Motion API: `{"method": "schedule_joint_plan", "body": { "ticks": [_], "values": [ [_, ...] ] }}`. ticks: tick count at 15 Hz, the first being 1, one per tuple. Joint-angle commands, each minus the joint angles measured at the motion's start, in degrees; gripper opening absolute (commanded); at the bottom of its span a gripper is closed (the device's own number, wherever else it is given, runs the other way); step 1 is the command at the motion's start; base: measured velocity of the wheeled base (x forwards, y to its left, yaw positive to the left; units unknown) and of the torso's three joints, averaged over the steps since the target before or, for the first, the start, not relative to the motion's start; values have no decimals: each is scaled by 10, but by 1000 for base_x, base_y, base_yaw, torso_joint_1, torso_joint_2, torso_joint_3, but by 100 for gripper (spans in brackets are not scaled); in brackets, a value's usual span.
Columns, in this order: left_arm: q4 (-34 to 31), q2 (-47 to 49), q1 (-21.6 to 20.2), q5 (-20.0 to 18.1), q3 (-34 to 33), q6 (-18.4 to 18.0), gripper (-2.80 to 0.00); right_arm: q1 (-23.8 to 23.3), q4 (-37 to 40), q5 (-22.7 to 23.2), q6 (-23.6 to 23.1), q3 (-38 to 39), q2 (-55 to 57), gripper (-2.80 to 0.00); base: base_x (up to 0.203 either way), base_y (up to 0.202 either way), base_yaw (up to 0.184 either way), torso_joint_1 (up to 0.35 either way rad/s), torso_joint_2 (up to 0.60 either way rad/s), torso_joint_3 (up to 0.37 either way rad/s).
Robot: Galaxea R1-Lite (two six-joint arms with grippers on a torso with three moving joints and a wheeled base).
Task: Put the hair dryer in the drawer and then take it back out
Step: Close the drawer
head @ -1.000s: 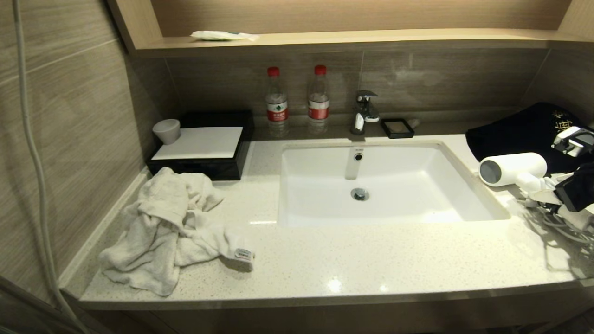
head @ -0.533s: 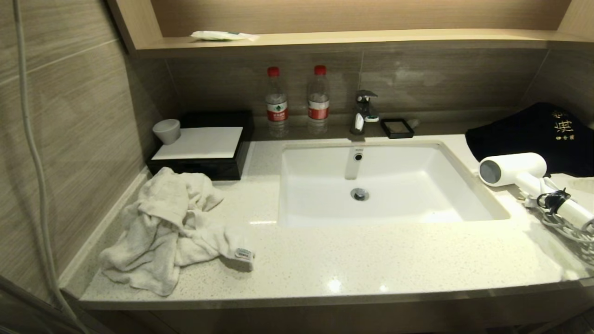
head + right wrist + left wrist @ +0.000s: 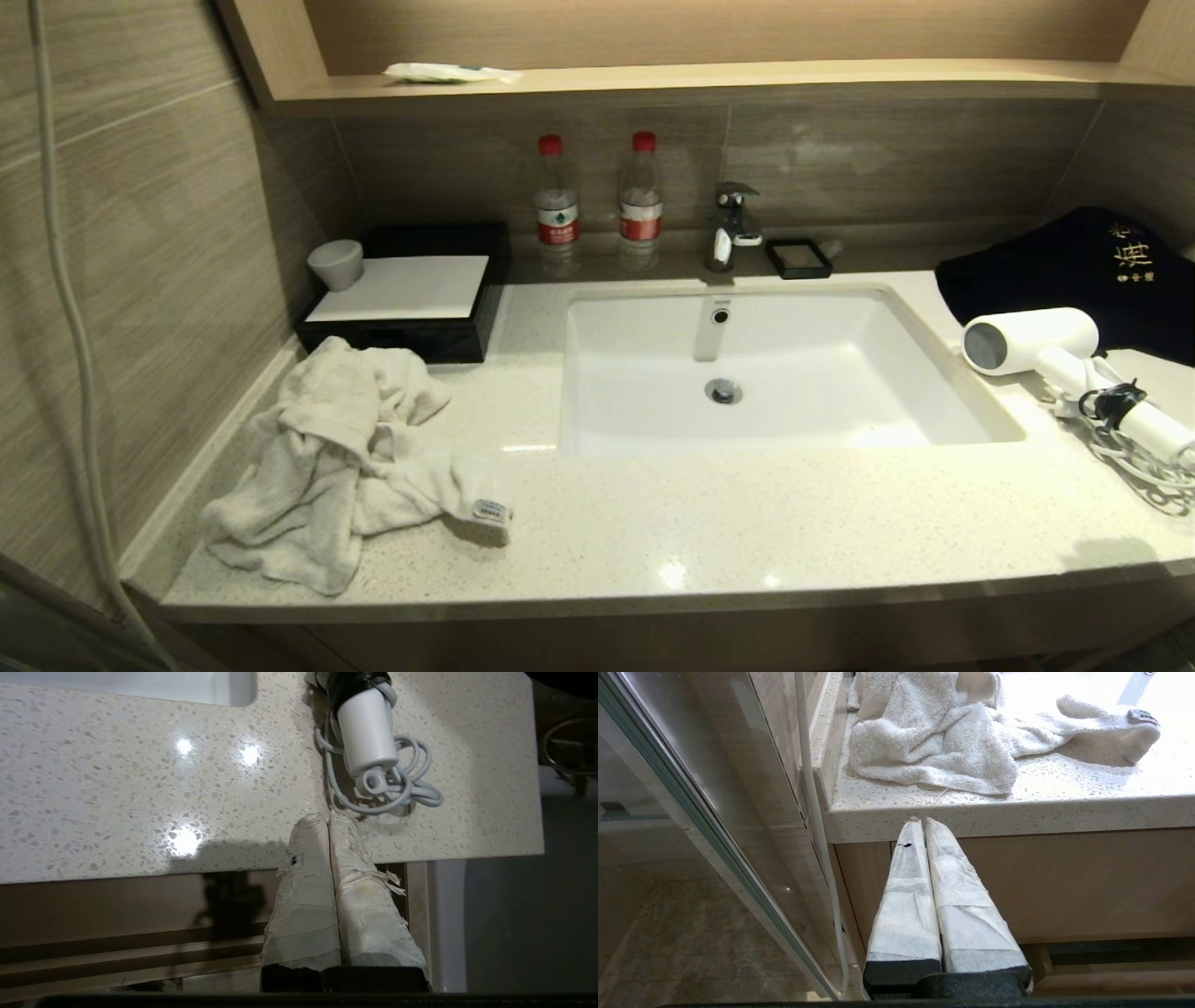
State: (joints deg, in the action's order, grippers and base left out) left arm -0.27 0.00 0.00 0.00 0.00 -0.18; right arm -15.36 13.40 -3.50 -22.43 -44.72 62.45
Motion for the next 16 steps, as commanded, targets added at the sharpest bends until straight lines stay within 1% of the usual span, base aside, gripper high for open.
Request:
{"method": "schedule_joint_plan", "body": {
  "ticks": [1, 2, 4, 6, 12, 16],
  "values": [
    [0, 1, 0, 0, -1, 0, -280, 32, 2, -98, 2, 15, -20, -280, 0, 0, 0, 0, 0, 0],
    [0, 1, 0, 0, -1, 0, -280, 43, -2, -118, 4, 29, -23, -280, 0, 0, 0, 0, 0, 0],
    [0, 1, 0, 0, -1, 0, -280, 49, -4, -118, 1, 32, -30, -280, 0, 0, 0, 0, 0, 0],
    [0, 1, 0, 0, -1, 0, -280, 50, -4, -118, 3, 37, -35, -280, 0, 0, 0, -175, 112, -73],
    [0, 0, 0, 0, -1, 0, -280, 55, -5, -121, 0, 50, -47, -280, 0, 0, 0, -352, 174, -166],
    [0, 1, 0, 0, -1, 0, -280, 59, -7, -115, 7, 81, -64, -280, 0, 0, 0, -358, 136, -220]
  ]
}}
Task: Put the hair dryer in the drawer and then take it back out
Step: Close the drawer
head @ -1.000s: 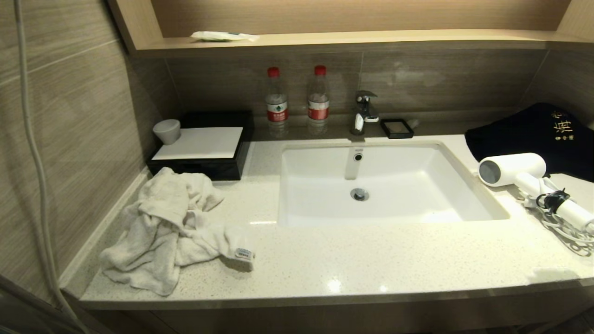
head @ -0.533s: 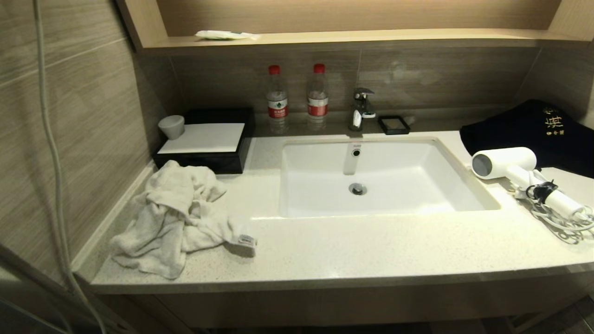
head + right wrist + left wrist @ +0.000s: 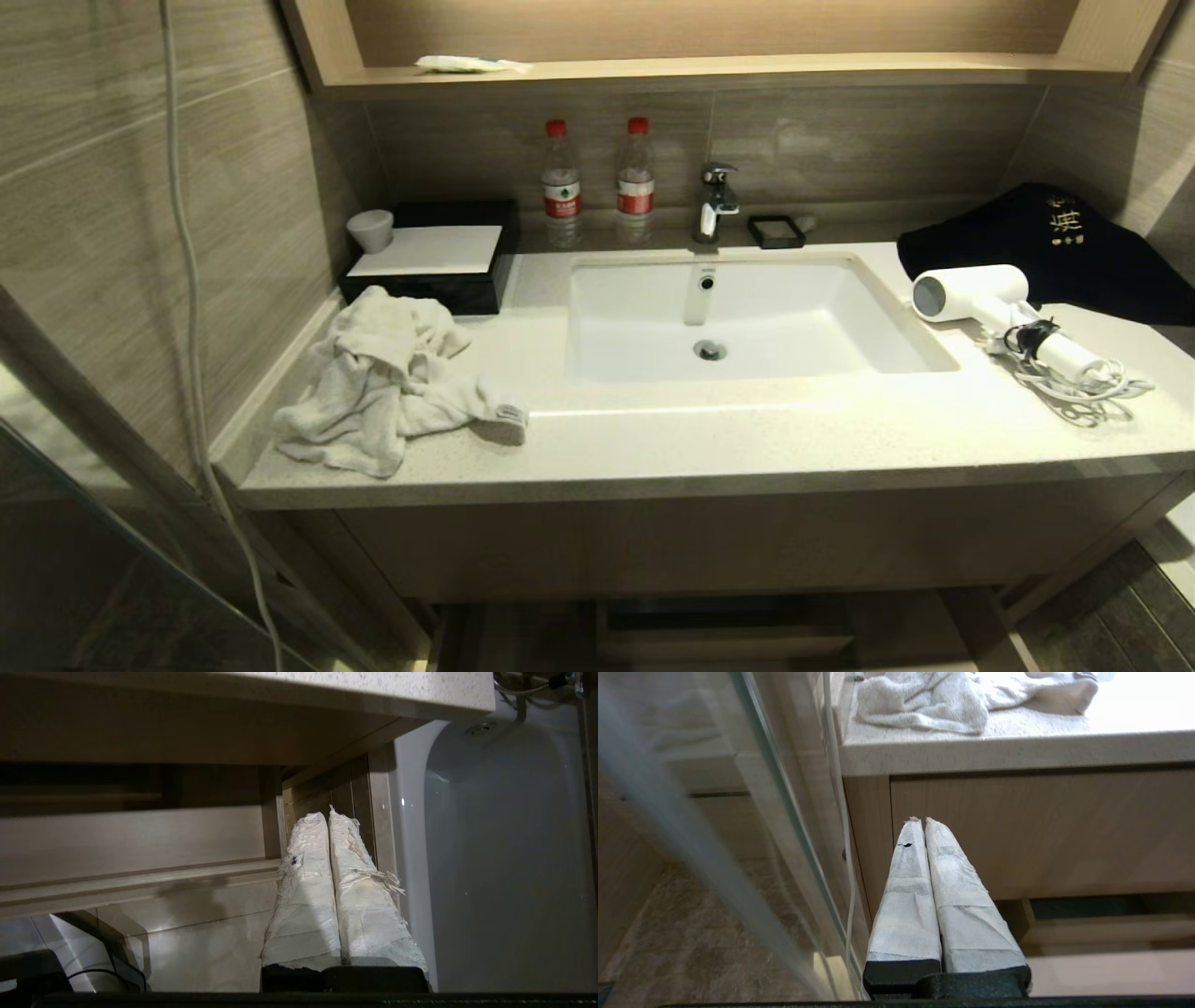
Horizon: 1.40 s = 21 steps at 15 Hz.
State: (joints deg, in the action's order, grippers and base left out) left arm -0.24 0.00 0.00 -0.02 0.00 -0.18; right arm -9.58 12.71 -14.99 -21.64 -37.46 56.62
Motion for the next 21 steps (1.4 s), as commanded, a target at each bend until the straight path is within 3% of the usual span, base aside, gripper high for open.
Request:
{"method": "schedule_joint_plan", "body": {
  "ticks": [1, 10, 12, 17, 21],
  "values": [
    [0, 1, 0, 0, -1, 0, -280, 8, -3, 0, 1, 17, -8, -280, 0, 0, 0, -338, 106, -240],
    [0, 1, 0, 0, -1, 0, -280, 19, -32, 59, 4, 82, -35, -280, 0, 0, 0, -322, 65, -252],
    [0, 1, 0, 0, -1, 0, -280, 19, -35, 88, 4, 99, -47, -280, 0, 0, 0, -173, 202, 11],
    [0, 1, 0, 0, -1, 0, -280, 23, -37, 91, 6, 134, -74, -280, 0, 0, 0, -162, 305, 129],
    [0, 1, 0, 0, 0, 0, -280, 40, -35, 91, 41, 142, -84, -280, 0, 0, 0, -269, 524, 251]
  ]
}}
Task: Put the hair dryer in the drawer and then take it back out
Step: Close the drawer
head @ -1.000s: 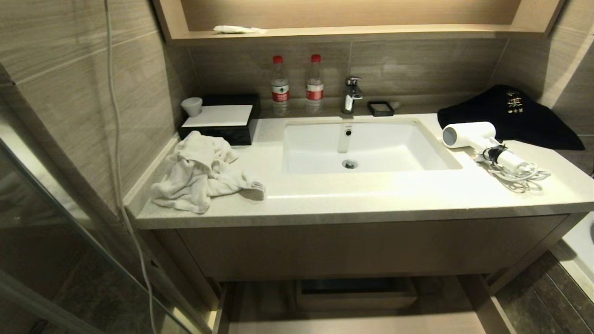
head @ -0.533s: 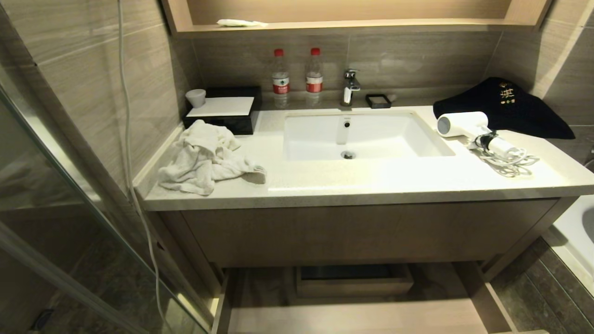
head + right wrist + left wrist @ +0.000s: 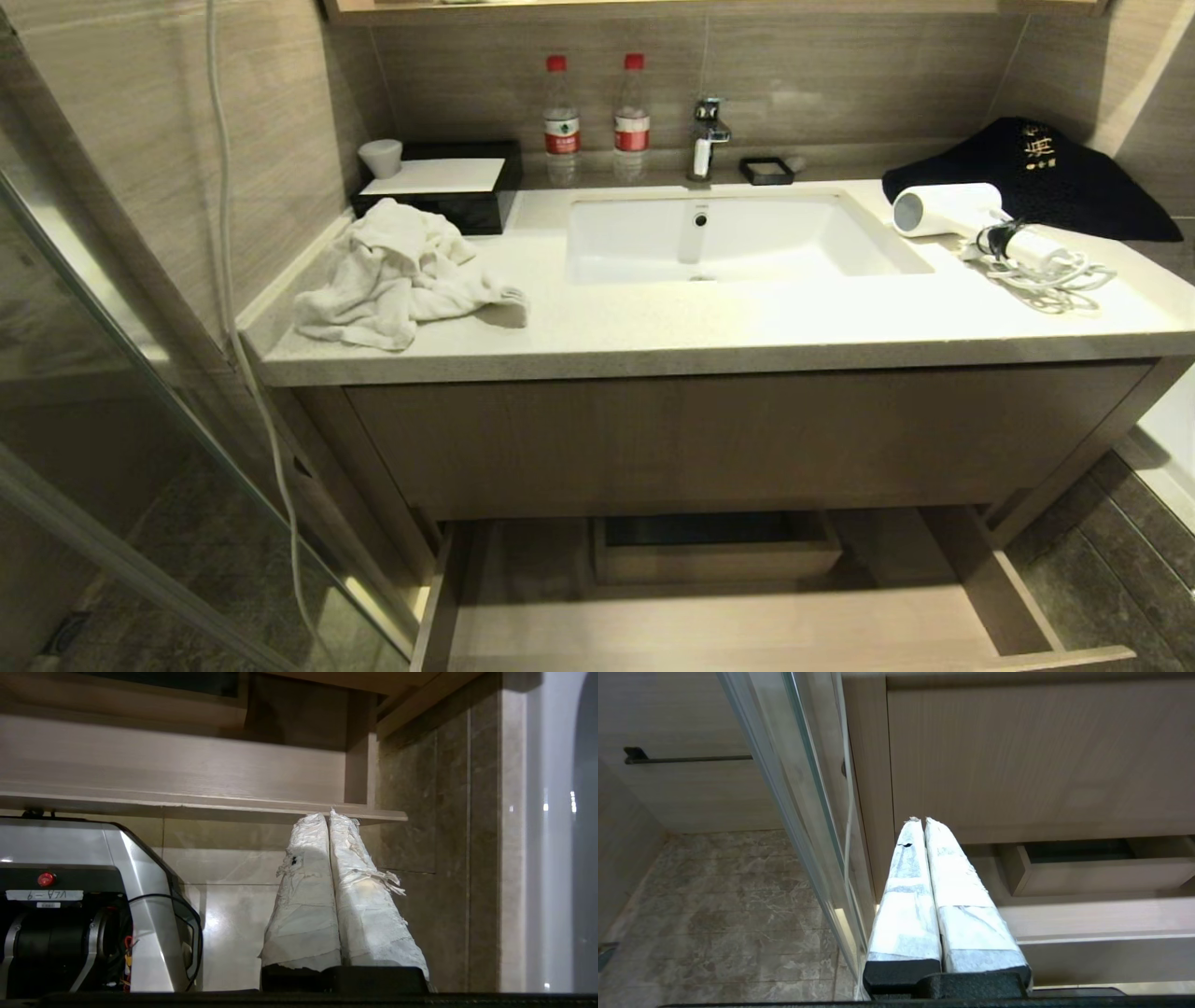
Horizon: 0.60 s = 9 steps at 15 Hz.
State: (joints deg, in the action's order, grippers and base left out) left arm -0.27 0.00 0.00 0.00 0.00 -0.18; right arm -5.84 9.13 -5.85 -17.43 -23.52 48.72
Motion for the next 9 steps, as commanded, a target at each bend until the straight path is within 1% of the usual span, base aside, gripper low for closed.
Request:
{"method": "schedule_joint_plan", "body": {
  "ticks": [1, 9],
  "values": [
    [0, 1, 0, 0, -1, 0, -280, 2, 0, 0, 1, 6, -7, -280, 0, 0, 0, -267, 519, 254],
    [0, 1, 0, 0, -1, 0, -280, 1, 5, 1, 3, 34, -32, -280, 0, 0, 0, -268, 509, 237]
  ]
}}
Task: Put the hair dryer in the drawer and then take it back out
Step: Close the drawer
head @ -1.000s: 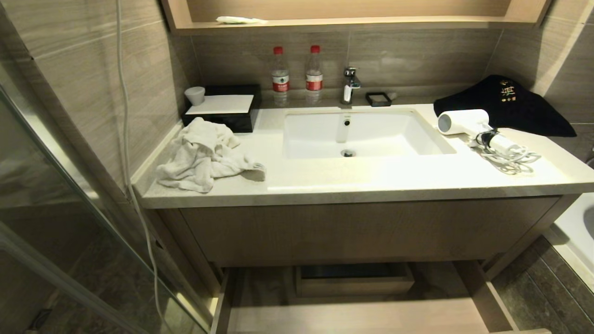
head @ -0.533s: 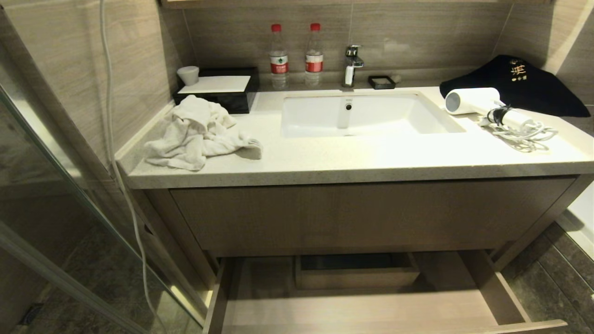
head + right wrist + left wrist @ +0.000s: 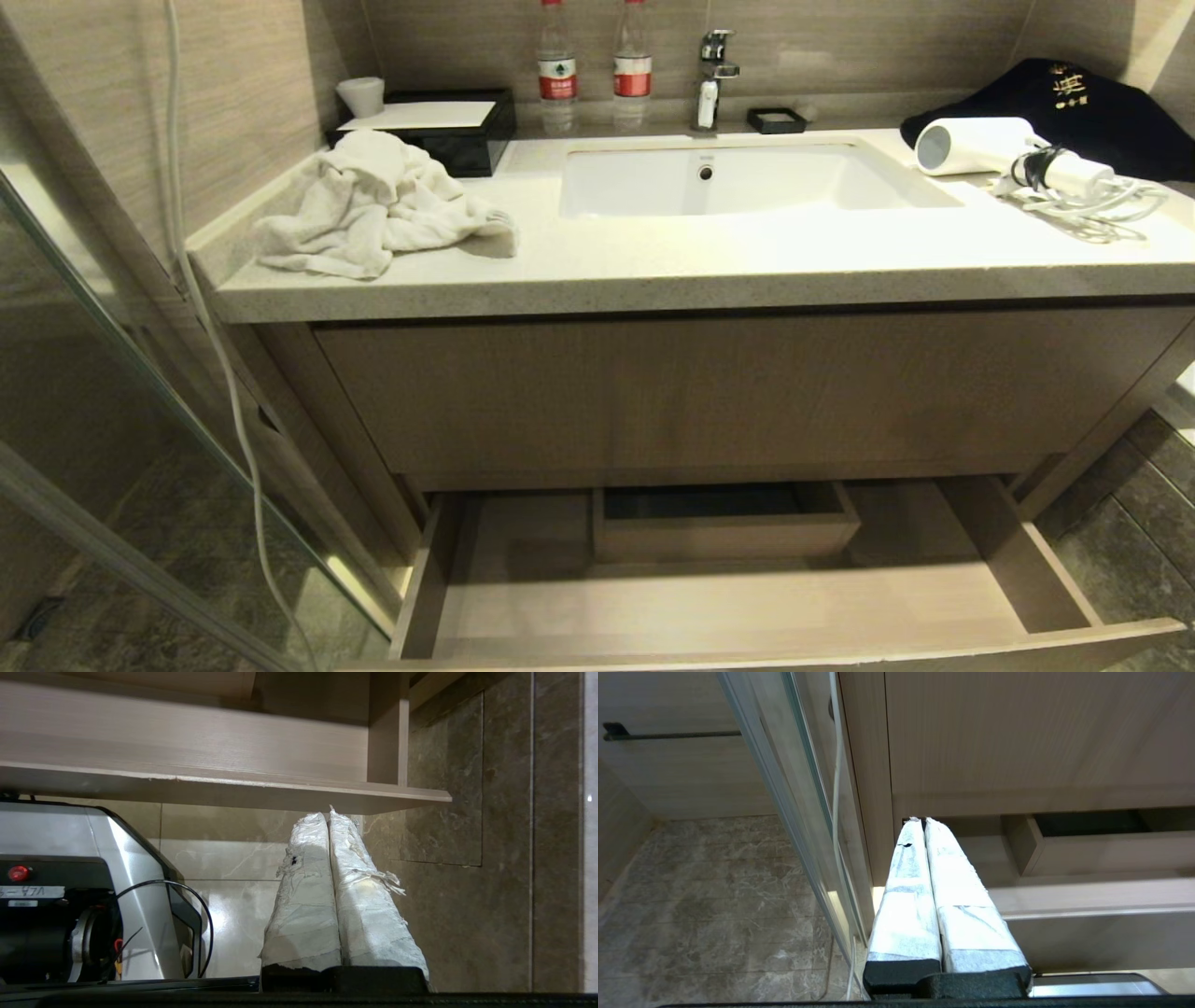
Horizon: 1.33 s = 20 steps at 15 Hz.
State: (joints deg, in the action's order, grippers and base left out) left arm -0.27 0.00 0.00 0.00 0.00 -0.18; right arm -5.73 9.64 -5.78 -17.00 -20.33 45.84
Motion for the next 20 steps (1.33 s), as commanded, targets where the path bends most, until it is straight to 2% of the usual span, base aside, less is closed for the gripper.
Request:
{"method": "schedule_joint_plan", "body": {
  "ticks": [1, 11, 13, 17, 20],
  "values": [
    [0, 0, 0, 0, -1, 0, -280, 0, 1, 0, -1, 2, -3, -280, 0, 0, 0, -259, 481, 222],
    [0, 1, 0, 0, -1, 0, -280, 0, 28, 0, -2, 5, -2, -280, 0, 0, 0, -265, 403, 162],
    [0, 0, 0, 0, -1, 0, -280, 1, 68, 0, -3, 4, 14, -280, 0, 0, 0, -108, 261, 195],
    [0, 1, 0, 0, 0, 0, -280, 1, 138, -1, -7, -9, 128, -280, 0, 0, 0, 3, 196, 123],
    [0, 1, 0, 0, -1, 0, -280, -9, 149, -3, -8, -68, 267, -280, 0, 0, 0, 2, 73, 38]
  ]
}}
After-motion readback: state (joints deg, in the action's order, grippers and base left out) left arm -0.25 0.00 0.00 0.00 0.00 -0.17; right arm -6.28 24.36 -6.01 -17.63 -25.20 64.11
